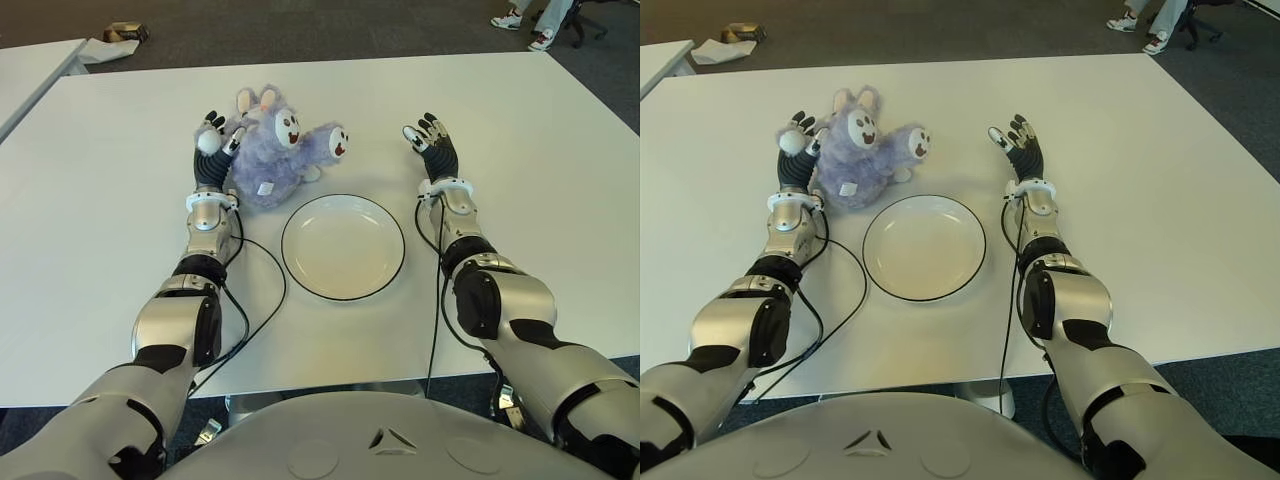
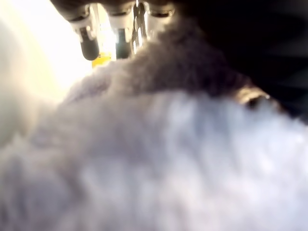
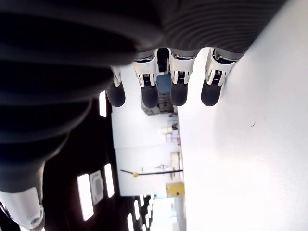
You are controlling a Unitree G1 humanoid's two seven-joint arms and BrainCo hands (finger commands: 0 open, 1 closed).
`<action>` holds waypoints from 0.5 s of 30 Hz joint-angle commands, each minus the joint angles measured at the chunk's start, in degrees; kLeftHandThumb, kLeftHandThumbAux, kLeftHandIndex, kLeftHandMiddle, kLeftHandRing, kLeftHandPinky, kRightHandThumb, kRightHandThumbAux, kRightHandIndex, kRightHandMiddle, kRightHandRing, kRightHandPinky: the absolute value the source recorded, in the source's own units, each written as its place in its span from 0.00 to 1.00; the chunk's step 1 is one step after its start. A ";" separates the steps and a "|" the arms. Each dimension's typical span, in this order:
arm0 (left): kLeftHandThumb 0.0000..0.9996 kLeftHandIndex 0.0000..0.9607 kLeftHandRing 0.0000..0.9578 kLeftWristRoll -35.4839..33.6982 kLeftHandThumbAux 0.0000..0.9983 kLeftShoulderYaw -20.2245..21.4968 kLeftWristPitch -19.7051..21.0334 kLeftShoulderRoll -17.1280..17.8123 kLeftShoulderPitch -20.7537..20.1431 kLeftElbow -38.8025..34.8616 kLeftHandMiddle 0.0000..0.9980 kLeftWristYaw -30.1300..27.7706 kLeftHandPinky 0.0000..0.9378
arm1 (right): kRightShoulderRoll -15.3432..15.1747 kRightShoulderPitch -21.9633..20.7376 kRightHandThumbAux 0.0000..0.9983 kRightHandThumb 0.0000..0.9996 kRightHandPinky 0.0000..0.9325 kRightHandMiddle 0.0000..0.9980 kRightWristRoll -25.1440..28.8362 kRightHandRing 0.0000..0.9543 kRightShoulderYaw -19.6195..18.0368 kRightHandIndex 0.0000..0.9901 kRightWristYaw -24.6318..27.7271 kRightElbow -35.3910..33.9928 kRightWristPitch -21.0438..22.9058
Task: Put the doll into the plate.
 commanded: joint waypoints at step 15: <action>0.00 0.00 0.07 1.43 0.51 -0.79 0.56 -0.35 5.20 2.75 0.10 -0.84 0.00 | 1.53 3.74 0.64 0.09 0.06 0.06 0.68 0.05 -0.32 0.02 -0.13 2.71 2.29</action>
